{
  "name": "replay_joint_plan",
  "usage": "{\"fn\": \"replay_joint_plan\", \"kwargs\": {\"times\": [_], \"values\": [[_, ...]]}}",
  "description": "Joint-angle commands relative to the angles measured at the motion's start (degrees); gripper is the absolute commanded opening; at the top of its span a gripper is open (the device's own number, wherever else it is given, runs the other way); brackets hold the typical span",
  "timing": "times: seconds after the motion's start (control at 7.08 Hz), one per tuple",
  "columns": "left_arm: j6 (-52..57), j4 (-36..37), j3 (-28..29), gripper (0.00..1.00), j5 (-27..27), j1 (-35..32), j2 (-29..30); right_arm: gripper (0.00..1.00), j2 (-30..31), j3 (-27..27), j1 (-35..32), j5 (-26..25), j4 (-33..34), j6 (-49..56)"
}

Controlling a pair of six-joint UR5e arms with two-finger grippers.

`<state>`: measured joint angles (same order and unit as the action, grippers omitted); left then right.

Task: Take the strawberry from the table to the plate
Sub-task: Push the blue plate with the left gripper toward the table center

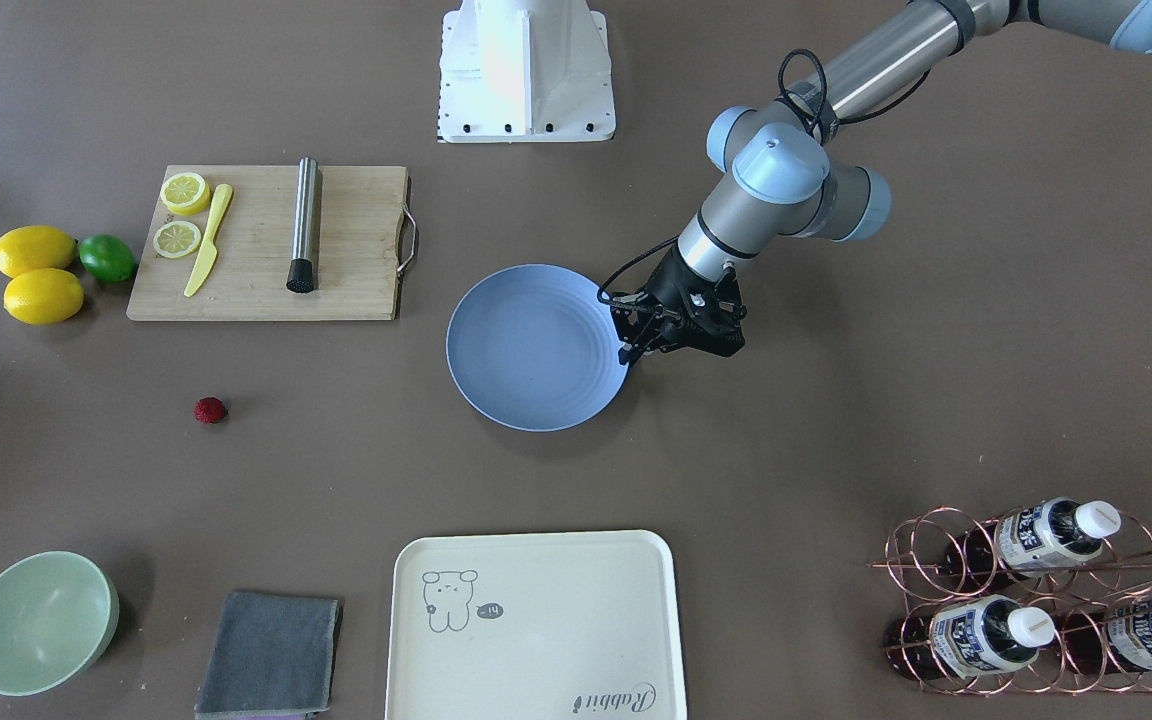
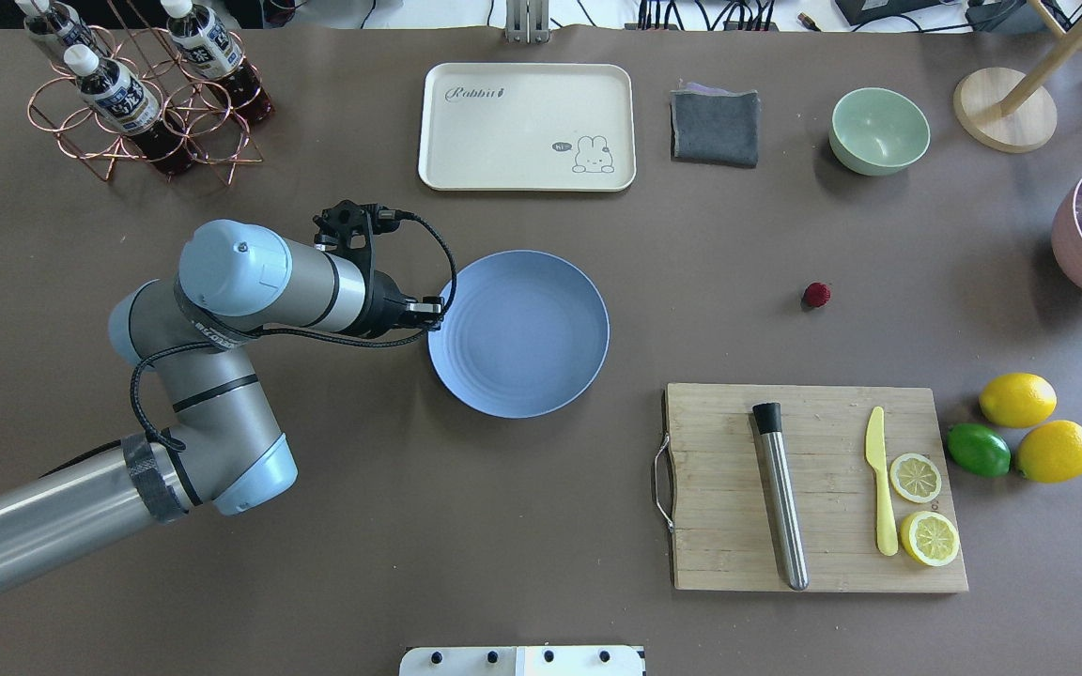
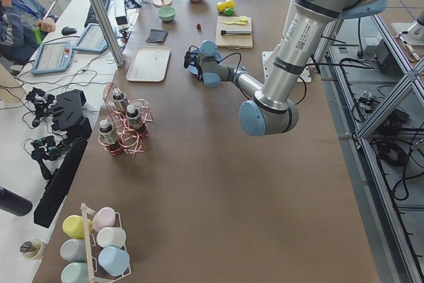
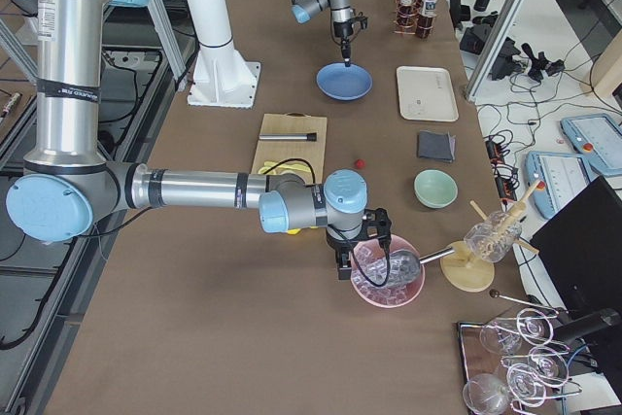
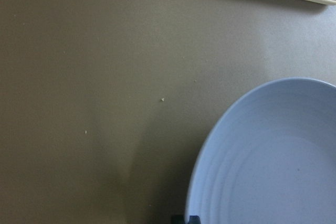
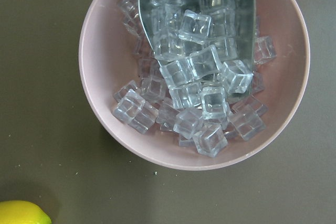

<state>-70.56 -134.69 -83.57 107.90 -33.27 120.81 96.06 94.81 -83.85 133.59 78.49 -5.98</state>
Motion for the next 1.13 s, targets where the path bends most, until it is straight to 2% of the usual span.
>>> {"fn": "replay_joint_plan", "kwargs": {"times": [0.0,0.14,0.28,0.42,0.71,0.85,0.99], "values": [[0.4,0.0,-0.1,0.15,-0.7,0.4,0.1,1.0,-0.1,-0.1,0.0,-0.1,0.0,0.0],[0.4,0.0,-0.1,0.42,-0.7,0.4,0.0,1.0,-0.3,-0.1,0.0,-0.1,0.0,0.0],[0.4,-0.1,-0.1,0.81,-0.7,0.4,0.0,1.0,-0.7,0.5,0.0,0.3,0.0,-0.3],[0.4,-0.1,-0.7,0.98,-0.8,0.3,-0.2,1.0,-1.3,0.9,0.0,2.1,-0.3,-0.3],[1.2,0.0,-3.5,0.98,0.0,-2.6,-3.6,1.0,-3.0,3.9,1.1,2.3,-4.6,-3.9],[6.0,0.2,-6.5,0.98,2.7,-4.6,-7.0,1.0,-3.1,7.4,3.2,2.1,-4.7,-6.6],[9.8,1.7,-9.0,0.99,7.1,-9.1,-10.5,1.0,-3.9,7.9,3.9,3.3,-4.7,-8.6]]}}
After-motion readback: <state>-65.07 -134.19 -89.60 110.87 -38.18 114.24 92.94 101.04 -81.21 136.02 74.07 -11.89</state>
